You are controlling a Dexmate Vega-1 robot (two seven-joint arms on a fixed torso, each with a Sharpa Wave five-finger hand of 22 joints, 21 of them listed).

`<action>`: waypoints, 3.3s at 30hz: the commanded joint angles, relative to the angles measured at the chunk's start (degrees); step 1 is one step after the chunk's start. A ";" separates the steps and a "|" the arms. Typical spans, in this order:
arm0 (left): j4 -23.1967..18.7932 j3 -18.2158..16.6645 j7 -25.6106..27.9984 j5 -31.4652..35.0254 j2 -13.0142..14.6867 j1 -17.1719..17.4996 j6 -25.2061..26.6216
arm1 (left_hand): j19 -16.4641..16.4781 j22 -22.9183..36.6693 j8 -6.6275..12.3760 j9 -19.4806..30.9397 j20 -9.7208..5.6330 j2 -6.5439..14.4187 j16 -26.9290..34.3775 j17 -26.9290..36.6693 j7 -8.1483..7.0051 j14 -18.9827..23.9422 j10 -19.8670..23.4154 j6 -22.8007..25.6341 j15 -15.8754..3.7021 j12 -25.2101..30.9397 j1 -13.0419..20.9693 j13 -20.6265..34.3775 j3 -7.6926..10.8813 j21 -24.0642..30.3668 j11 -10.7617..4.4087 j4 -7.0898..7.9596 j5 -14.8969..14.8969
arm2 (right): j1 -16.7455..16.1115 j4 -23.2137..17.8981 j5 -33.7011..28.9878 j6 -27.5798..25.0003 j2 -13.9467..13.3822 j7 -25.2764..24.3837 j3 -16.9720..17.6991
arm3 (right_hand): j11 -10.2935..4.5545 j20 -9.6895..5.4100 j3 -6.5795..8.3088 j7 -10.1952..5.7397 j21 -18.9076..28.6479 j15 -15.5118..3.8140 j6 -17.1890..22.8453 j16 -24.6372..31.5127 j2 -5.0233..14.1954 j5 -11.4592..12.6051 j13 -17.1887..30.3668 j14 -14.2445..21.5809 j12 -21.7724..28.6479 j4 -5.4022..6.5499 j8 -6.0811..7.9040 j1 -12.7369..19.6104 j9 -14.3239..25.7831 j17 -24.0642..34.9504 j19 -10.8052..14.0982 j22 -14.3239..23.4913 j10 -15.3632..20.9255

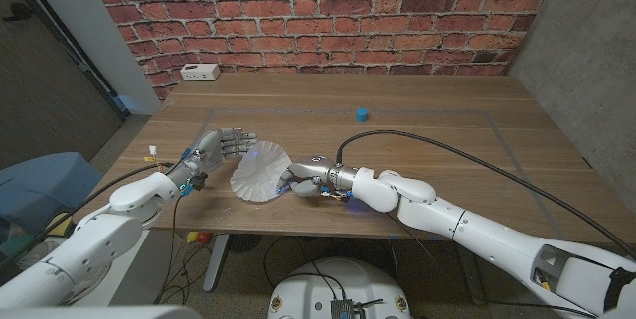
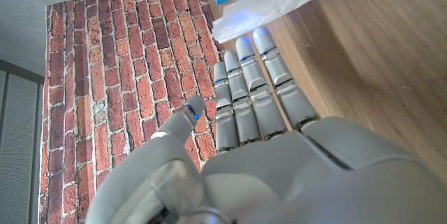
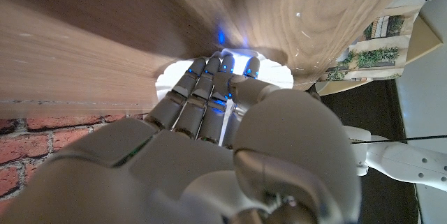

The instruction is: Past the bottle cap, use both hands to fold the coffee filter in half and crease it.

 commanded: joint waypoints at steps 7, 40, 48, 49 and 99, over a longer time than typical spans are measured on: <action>-8.83 1.88 7.33 9.75 12.02 -1.05 12.55 | -1.63 -0.70 -1.47 0.60 2.87 1.24 -3.56 0.03 0.94 -8.84 -8.20 -4.07 3.40 -4.96 1.10 0.32 3.43 -0.76 5.15 -0.55 1.74 | -0.16 0.14 0.95 -0.79 -0.76 -1.92 0.12 | 0.22 0.43 -0.25 0.14 0.52 -0.60 0.75 -0.29 0.41 0.25 0.18 0.50 -0.10 -0.31 -0.39 -0.69 0.13 0.06 0.34 0.01 0.62; -4.96 16.03 -6.89 10.21 12.71 -20.13 22.56 | 5.37 -0.22 0.96 3.62 -0.17 2.09 -0.38 0.80 1.02 -7.96 -7.72 -11.19 -0.28 -2.50 15.17 0.33 6.27 -0.20 1.28 -3.47 10.73 | 1.32 3.85 2.36 0.43 0.50 -3.66 -0.02 | 0.18 0.49 -0.21 0.03 0.63 -0.48 0.69 -1.53 0.65 0.28 0.12 0.48 -0.89 -0.80 -0.88 -1.08 0.08 -0.12 0.28 -0.10 0.51; -4.67 19.18 -8.46 12.46 12.47 -24.86 26.86 | 4.55 -0.09 -1.30 2.75 0.04 1.36 -1.81 0.59 1.56 -10.61 -10.91 -14.29 -0.53 -4.19 15.92 0.21 5.20 0.25 1.33 -3.94 10.73 | 1.70 4.53 2.65 0.14 0.59 -4.21 0.15 | -0.06 0.51 -0.03 -0.11 0.66 -0.75 0.71 -1.99 0.58 0.34 0.10 0.29 -1.12 -0.95 -0.95 -1.14 0.07 -0.25 0.27 -0.13 0.34; -4.32 19.56 -8.78 12.55 12.23 -25.38 27.25 | 4.53 -0.10 -1.35 2.71 0.05 1.46 -1.82 0.61 1.64 -10.64 -11.01 -14.37 -0.48 -4.23 15.93 0.21 5.18 0.27 1.46 -3.84 10.74 | 1.71 4.54 2.77 0.07 0.57 -4.21 0.20 | 0.13 0.51 -0.02 -0.14 0.66 -0.74 0.69 -2.02 0.57 0.34 0.10 0.33 -1.14 -0.96 -0.97 -1.16 0.07 -0.26 0.26 -0.13 0.33; -6.60 27.47 -6.89 23.79 9.66 -33.67 34.21 | -5.01 -0.49 -0.98 0.41 2.63 0.56 -3.02 0.38 -3.46 -18.82 -18.98 -19.80 -0.66 -4.74 13.26 -0.04 1.06 -2.68 -1.92 -2.71 9.45 | -4.57 -4.67 1.46 -1.71 -5.06 -22.88 10.44 | -6.92 -0.13 -8.70 -3.98 1.14 -5.81 -0.13 -1.14 0.37 -9.37 0.84 -2.78 -2.89 -2.54 -0.56 -0.89 0.24 5.42 -1.03 0.41 -4.24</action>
